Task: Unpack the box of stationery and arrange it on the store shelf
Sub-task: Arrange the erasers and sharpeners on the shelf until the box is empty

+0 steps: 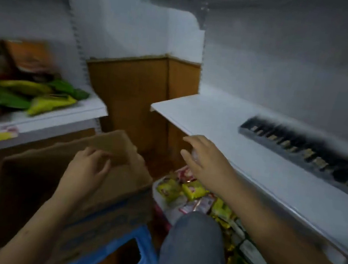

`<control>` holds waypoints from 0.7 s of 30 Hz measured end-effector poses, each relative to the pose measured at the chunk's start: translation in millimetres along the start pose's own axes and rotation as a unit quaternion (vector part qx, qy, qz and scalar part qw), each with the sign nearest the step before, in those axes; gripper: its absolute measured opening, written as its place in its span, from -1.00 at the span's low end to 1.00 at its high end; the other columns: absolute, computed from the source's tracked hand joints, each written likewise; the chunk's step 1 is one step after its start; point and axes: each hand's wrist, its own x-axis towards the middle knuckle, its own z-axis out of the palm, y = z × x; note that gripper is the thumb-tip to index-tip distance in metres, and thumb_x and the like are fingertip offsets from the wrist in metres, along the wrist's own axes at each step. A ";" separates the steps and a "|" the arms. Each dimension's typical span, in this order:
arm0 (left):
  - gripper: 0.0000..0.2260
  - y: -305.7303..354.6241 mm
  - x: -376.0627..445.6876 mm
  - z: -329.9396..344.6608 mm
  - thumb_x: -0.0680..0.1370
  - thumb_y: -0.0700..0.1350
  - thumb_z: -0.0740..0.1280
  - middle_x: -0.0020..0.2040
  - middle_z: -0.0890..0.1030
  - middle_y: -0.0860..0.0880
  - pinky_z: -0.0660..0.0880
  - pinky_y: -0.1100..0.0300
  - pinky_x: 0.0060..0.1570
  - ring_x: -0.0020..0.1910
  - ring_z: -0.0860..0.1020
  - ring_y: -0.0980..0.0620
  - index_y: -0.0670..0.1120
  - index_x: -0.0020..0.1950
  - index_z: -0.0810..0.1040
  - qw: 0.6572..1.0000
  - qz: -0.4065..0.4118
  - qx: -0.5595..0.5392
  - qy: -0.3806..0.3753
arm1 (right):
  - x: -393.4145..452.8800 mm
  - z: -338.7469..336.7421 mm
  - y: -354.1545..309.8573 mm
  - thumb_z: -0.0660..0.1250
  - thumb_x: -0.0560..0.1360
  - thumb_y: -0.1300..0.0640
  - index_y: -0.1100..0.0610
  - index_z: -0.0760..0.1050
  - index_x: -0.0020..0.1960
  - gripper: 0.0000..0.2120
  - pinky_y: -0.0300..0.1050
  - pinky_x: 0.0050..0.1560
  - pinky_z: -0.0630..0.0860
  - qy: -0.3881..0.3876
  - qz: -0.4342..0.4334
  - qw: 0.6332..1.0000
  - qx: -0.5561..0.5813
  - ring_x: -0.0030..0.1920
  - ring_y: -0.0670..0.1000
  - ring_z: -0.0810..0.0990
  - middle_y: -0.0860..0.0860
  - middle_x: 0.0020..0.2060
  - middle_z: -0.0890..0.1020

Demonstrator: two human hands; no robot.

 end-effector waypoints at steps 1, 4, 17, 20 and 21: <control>-0.78 -27.9 -6.9 -7.5 0.60 -0.02 0.28 0.15 0.53 -0.01 0.51 0.04 0.09 0.13 0.51 -0.03 -0.01 0.21 0.58 0.999 -0.048 0.022 -0.009 | 16.2 24.2 -22.6 0.09 0.63 -0.15 0.04 0.33 0.45 -0.54 -0.02 0.30 0.42 -0.038 -0.019 0.999 0.021 0.33 0.00 0.41 -0.01 0.37 0.41; -0.80 -94.9 -34.2 -13.4 0.63 0.01 0.22 0.11 0.53 -0.01 0.54 0.04 0.06 0.03 0.55 0.00 -0.02 0.16 0.57 0.976 -0.144 0.080 -0.140 | 53.5 95.0 -82.0 0.12 0.62 -0.19 -0.05 0.20 0.52 -0.48 -0.10 0.32 0.37 -0.207 -0.095 0.972 0.047 0.40 -0.04 0.33 -0.07 0.45 0.32; -0.70 -95.0 -113.8 4.1 0.60 0.08 0.05 -0.29 0.44 0.08 0.42 0.16 -0.37 -0.31 0.46 0.09 0.03 -0.23 0.45 0.985 -0.088 0.106 -0.102 | 125.1 289.1 -104.1 0.35 0.53 -0.10 -0.02 -0.11 0.60 -0.16 0.11 0.48 0.18 -0.492 -0.168 0.828 -0.210 0.56 0.19 0.00 0.04 0.58 -0.11; -0.76 -99.3 -121.0 0.3 0.58 0.05 0.10 -0.24 0.47 0.11 0.50 0.17 -0.33 -0.28 0.48 0.12 0.05 -0.18 0.50 0.981 -0.169 0.086 -0.045 | 97.4 311.2 -127.3 0.29 0.54 -0.14 -0.03 -0.07 0.59 -0.22 0.11 0.49 0.19 -0.435 -0.323 0.829 -0.138 0.54 0.16 0.06 0.04 0.58 -0.03; -0.80 -104.1 -119.5 -1.6 0.58 0.02 0.13 -0.15 0.49 0.09 0.53 0.14 -0.26 -0.20 0.51 0.10 0.04 -0.10 0.52 0.974 -0.207 0.080 -0.039 | 78.1 320.0 -134.6 0.28 0.54 -0.14 -0.02 -0.07 0.59 -0.22 0.11 0.49 0.19 -0.439 -0.355 0.820 -0.096 0.54 0.16 0.07 0.06 0.58 -0.01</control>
